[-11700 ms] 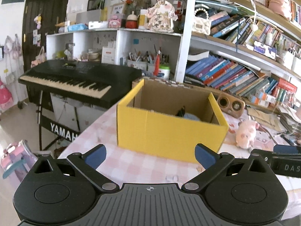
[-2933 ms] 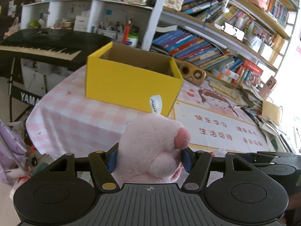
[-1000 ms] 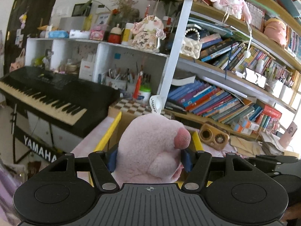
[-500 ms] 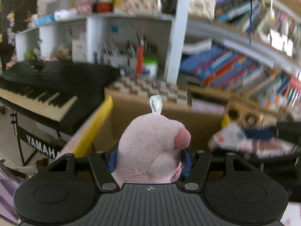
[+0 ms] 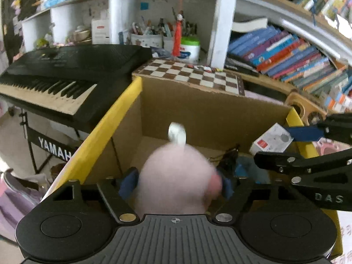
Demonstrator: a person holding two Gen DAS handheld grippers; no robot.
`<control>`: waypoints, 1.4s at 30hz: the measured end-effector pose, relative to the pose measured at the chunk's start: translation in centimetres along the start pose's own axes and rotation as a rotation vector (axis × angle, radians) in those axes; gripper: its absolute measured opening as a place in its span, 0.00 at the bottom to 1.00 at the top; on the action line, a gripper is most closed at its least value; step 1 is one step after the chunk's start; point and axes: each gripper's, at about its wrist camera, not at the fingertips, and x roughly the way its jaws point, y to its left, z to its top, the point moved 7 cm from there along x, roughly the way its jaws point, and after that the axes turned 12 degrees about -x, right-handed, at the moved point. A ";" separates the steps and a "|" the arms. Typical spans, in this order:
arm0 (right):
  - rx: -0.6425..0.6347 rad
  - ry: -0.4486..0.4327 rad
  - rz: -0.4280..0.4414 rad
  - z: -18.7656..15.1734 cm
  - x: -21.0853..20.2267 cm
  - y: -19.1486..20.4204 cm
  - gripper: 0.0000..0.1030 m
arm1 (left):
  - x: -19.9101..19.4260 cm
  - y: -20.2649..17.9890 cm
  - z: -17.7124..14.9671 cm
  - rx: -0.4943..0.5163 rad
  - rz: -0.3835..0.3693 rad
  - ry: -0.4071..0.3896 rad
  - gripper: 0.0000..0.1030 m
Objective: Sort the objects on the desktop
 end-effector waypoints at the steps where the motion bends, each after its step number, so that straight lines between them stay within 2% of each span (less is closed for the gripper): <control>1: -0.005 0.007 0.003 0.0 0.2 -0.1 0.49 | -0.1 0.1 0.1 -0.011 -0.007 -0.006 0.76; 2: -0.015 0.017 0.008 -0.1 0.5 -0.2 0.49 | -0.5 0.1 0.2 -0.021 -0.016 -0.017 0.78; 4: -0.035 0.032 0.015 -0.2 0.9 -0.4 0.49 | -1.7 0.0 0.6 -0.057 -0.082 -0.069 0.89; 6: -0.073 0.045 0.023 -0.3 1.3 -0.1 0.49 | -3.2 0.0 0.9 -0.093 -0.141 -0.127 0.91; 9: -0.147 0.067 0.040 -0.5 1.8 0.8 0.50 | -4.8 -0.1 1.2 -0.123 -0.176 -0.180 0.92; 14: -0.195 0.093 0.051 -0.9 2.5 1.6 0.50 | -6.8 0.4 1.2 -0.145 -0.167 -0.237 0.93; 20: -0.191 0.072 0.027 -0.6 2.3 1.4 0.62 | -8.7 1.5 0.5 -0.141 -0.113 -0.289 0.94; 21: -0.187 0.063 0.019 -0.5 2.0 1.4 0.65 | -8.9 1.5 0.4 -0.132 -0.093 -0.295 0.94; 25: -0.150 0.033 -0.012 -0.3 0.6 1.1 0.67 | -9.9 1.6 0.0 -0.103 -0.068 -0.299 0.94; 29: -0.098 0.000 -0.054 -0.5 -1.5 0.9 0.70 | -10.8 1.5 -0.2 -0.084 -0.076 -0.300 0.94; 32: -0.068 -0.025 -0.112 -0.8 -3.4 0.9 0.77 | -11.5 1.4 -0.5 -0.068 -0.083 -0.300 0.94; 37: -0.030 -0.061 -0.201 -1.7 -6.7 1.3 0.79 | -12.5 1.2 -1.1 -0.057 -0.109 -0.279 0.97; 42: 0.064 -0.074 -0.270 -3.5 -10.0 2.0 0.81 | -13.7 1.1 -2.7 -0.044 -0.137 -0.258 0.99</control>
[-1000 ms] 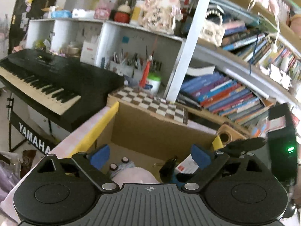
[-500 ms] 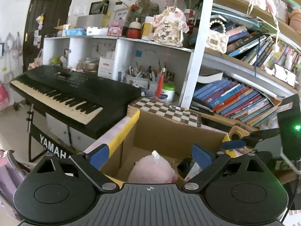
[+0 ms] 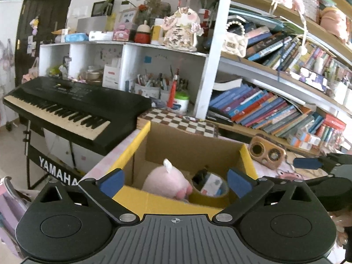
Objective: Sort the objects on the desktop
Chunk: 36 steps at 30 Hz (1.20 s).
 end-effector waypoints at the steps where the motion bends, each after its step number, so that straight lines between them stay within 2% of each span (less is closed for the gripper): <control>1: 0.020 0.001 -0.014 -0.4 -0.7 0.0 0.81 | -0.3 0.0 -0.3 0.004 -0.002 0.002 1.00; 11: 0.248 0.045 -0.123 -5.4 -7.3 1.7 0.83 | -4.6 0.8 -4.7 0.049 -0.011 0.079 1.00; 19: 0.300 0.090 -0.166 -9.3 -12.1 5.1 0.84 | -7.4 0.6 -7.5 0.095 -0.043 0.106 1.00; 26: 0.362 0.117 -0.219 -12.0 -15.5 7.0 0.84 | -8.7 0.1 -9.5 0.147 -0.008 0.125 1.00; 28: 0.379 0.122 -0.237 -12.7 -16.2 7.4 0.88 | -9.1 -0.1 -9.9 0.158 -0.012 0.128 1.00; 36: 0.422 0.139 -0.264 -14.6 -18.1 8.5 0.91 | -9.5 -0.5 -11.4 0.157 -0.003 0.154 1.00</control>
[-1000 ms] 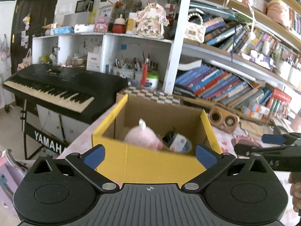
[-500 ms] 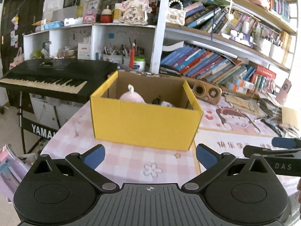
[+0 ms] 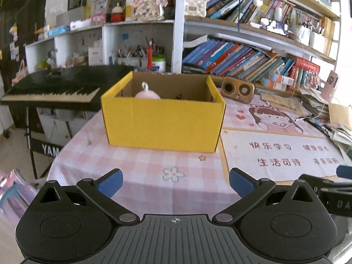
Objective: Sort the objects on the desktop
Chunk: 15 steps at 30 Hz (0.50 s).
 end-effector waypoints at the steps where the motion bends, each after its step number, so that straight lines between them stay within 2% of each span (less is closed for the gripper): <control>1: 0.002 0.005 0.004 -0.2 0.0 0.0 0.91 | 0.1 0.0 -0.2 -0.009 0.001 0.009 1.00; 6: -0.004 0.028 0.030 -1.1 -0.2 0.1 0.91 | 0.3 -0.3 -0.7 -0.008 0.014 0.030 1.00; 15: -0.004 0.041 0.045 -1.7 -0.4 0.3 0.93 | -0.2 -1.5 -1.4 0.036 -0.037 0.049 1.00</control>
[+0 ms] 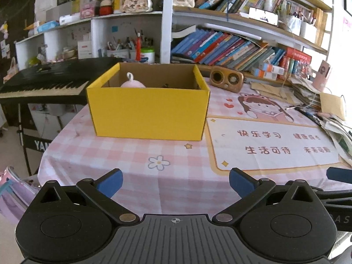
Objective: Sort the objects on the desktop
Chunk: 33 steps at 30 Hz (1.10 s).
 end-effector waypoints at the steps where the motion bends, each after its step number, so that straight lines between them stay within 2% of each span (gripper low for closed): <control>1: 0.001 0.001 0.002 0.0 0.0 0.0 0.93 | 0.0 -0.1 -0.1 0.002 -0.003 0.001 1.00; 4: 0.002 0.002 0.004 -0.1 0.1 0.0 0.93 | -0.2 -0.3 -0.3 0.014 -0.017 0.003 1.00; 13: 0.002 0.007 0.006 -0.2 0.1 0.0 0.93 | 0.0 -1.0 -0.5 0.045 0.015 0.012 1.00; 33: 0.016 0.023 0.019 -0.7 0.2 -0.3 0.94 | 0.1 -0.7 -1.0 0.043 0.028 0.051 1.00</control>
